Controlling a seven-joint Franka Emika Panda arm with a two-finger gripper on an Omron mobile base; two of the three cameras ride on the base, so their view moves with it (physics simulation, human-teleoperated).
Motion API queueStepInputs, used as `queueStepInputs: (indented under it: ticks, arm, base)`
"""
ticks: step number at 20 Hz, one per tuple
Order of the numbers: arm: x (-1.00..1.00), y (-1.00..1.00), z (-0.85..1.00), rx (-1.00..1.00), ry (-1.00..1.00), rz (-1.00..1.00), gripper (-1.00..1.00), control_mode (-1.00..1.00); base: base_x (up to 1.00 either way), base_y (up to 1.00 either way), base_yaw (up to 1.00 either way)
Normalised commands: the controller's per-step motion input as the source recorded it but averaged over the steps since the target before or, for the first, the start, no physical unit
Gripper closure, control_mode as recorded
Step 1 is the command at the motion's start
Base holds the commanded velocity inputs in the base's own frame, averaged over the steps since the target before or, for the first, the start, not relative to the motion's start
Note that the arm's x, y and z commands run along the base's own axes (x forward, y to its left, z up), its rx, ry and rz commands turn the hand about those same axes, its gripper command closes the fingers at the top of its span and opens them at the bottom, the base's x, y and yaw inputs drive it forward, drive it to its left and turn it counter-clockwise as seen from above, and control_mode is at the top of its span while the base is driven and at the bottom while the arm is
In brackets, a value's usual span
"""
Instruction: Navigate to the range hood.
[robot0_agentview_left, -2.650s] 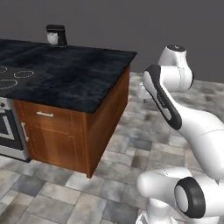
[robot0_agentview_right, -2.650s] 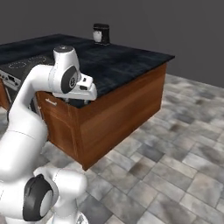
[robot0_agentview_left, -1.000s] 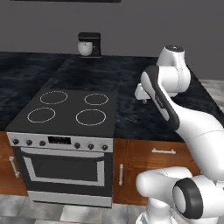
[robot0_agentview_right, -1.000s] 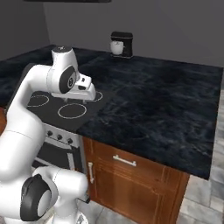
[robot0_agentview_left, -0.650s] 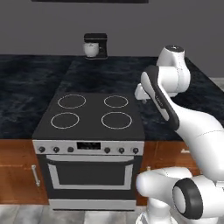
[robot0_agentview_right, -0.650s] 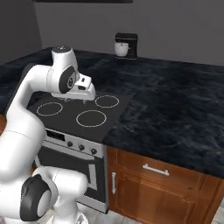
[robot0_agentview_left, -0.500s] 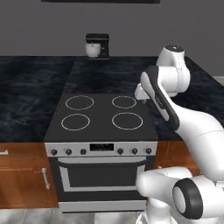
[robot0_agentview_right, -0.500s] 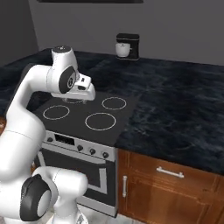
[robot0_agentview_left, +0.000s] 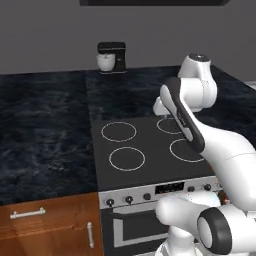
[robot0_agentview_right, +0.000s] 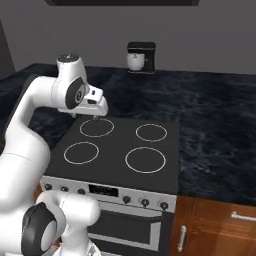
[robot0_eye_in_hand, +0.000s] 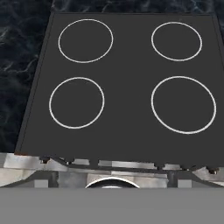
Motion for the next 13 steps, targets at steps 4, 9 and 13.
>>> queueStepInputs:
  ticks: [4,9,13]
  arm:
    - [0.00,0.00,0.00,0.00,0.00,0.00,-1.00,1.00]
    - [0.00,0.00,0.00,0.00,0.00,0.00,-1.00,1.00]
    - [0.00,0.00,0.00,0.00,0.00,0.00,-1.00,1.00]
  base:
    - [0.98,0.41,-0.09]
    - [1.00,0.00,0.00]
    - [1.00,0.00,0.03]
